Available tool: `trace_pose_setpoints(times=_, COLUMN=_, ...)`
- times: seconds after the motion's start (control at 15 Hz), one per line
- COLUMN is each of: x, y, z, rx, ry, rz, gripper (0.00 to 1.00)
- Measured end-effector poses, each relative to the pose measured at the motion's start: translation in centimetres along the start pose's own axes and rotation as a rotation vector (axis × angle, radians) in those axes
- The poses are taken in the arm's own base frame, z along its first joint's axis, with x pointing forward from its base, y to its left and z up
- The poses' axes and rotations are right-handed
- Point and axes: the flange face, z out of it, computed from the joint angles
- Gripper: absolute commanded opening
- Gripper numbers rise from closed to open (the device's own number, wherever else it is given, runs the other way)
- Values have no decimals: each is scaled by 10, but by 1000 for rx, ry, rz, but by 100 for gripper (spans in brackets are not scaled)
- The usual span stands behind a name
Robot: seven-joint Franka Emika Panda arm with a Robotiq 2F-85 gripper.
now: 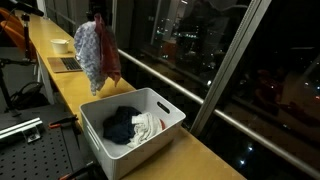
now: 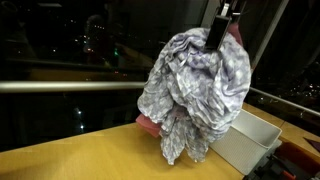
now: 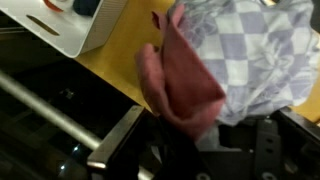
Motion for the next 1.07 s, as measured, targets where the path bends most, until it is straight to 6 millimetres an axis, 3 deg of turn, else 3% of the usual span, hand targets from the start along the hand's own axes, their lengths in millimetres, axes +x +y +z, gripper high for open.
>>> trace_pose_setpoints(times=0.27, x=-29, y=35, z=91, rx=155, ry=-9, rz=53, gripper=0)
trace_pose_setpoints(times=0.4, x=-47, y=41, z=132, rx=203, ry=-14, rz=67, gripper=28)
trace_pose_setpoints(times=0.53, x=-61, y=41, z=158, rx=222, ry=-11, rz=70, gripper=41)
trace_pose_setpoints(times=0.73, x=-70, y=38, z=168, rx=216, ry=21, rz=63, gripper=62)
trace_pose_setpoints(times=0.93, x=-83, y=51, z=147, rx=178, ry=76, rz=84, gripper=84)
trace_pose_setpoints(times=1.07, x=-104, y=78, z=128, rx=126, ry=105, rz=119, gripper=98)
